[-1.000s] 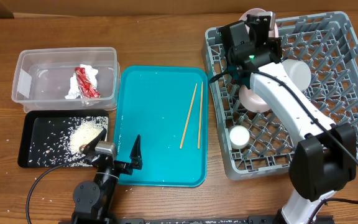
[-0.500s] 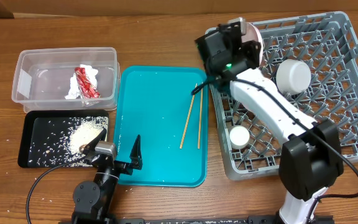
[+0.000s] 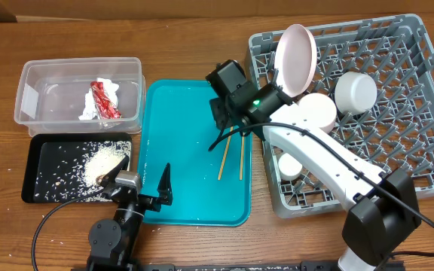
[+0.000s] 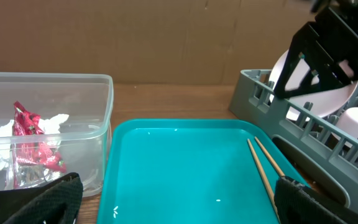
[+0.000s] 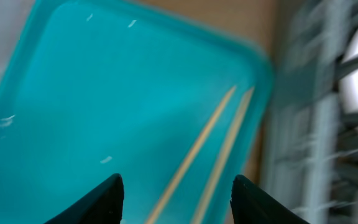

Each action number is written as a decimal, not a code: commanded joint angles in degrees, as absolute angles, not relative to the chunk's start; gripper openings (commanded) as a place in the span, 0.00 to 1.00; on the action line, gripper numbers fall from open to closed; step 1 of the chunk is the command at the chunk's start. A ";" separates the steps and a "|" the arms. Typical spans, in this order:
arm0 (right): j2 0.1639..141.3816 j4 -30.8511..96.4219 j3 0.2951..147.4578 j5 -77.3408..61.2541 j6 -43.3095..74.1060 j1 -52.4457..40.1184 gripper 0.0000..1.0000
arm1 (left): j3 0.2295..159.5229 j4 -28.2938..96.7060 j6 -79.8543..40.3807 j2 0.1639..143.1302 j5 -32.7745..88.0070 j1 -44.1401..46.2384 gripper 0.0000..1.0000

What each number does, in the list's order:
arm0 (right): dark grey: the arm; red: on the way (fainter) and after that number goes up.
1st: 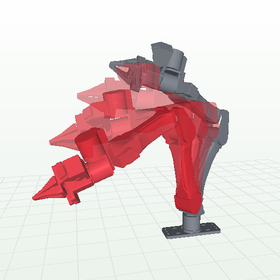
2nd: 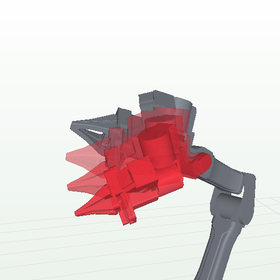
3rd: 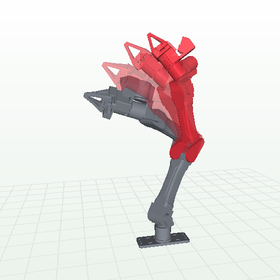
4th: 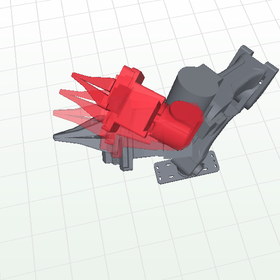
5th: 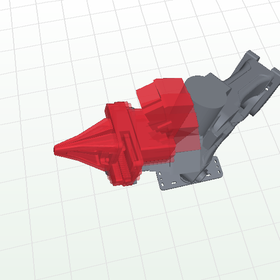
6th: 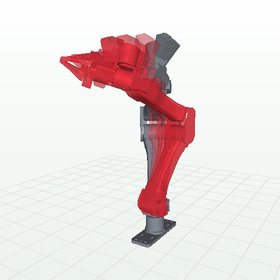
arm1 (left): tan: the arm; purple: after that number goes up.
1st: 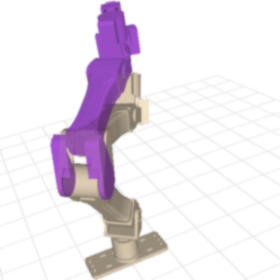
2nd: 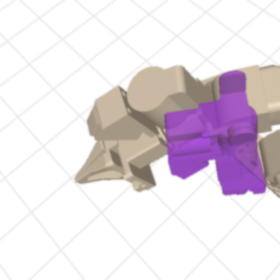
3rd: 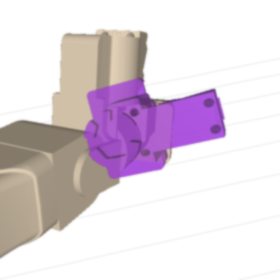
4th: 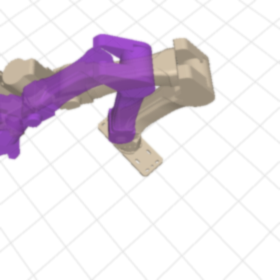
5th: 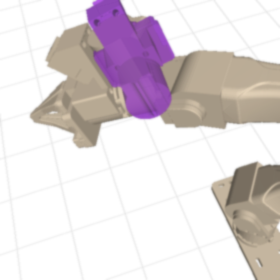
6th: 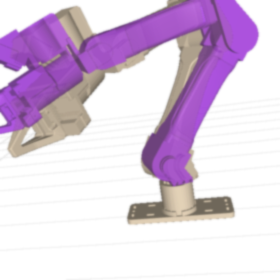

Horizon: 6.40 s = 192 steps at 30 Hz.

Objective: Sort waste into correct bins and load items into the dishwasher

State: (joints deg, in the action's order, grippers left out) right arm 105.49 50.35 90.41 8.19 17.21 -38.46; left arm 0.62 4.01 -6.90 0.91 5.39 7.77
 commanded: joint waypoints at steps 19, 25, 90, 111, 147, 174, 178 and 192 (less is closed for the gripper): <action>124.07 49.50 85.17 -6.11 44.99 -37.91 0.04 | 0.27 3.90 -6.81 0.27 5.80 7.42 1.00; 116.05 52.95 90.80 -6.11 31.44 -36.40 0.04 | 0.27 3.90 -6.81 0.27 5.80 7.42 1.00; 116.49 56.31 93.23 1.69 27.79 -39.24 0.04 | 0.27 3.90 -6.81 0.27 5.80 7.42 1.00; 107.57 56.12 94.21 2.17 0.84 -23.31 0.28 | 0.27 3.90 -6.81 0.27 5.80 7.42 1.00; 33.82 42.92 55.44 11.53 6.02 -16.38 1.00 | 0.27 3.90 -6.81 0.27 5.80 7.42 1.00; 0.16 3.42 0.45 10.44 6.02 -8.29 1.00 | 0.27 3.90 -6.83 0.27 5.80 7.42 1.00; 0.16 3.46 0.45 10.44 6.02 -8.29 1.00 | 0.27 3.90 -6.81 0.27 5.80 7.42 1.00; 0.16 3.46 0.45 10.44 6.02 -8.29 1.00 | 0.27 3.90 -6.81 0.27 5.80 7.42 1.00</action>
State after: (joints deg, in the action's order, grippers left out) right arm 0.84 3.92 1.06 10.50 5.98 -8.60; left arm 0.51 3.81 -6.90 0.86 5.41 7.77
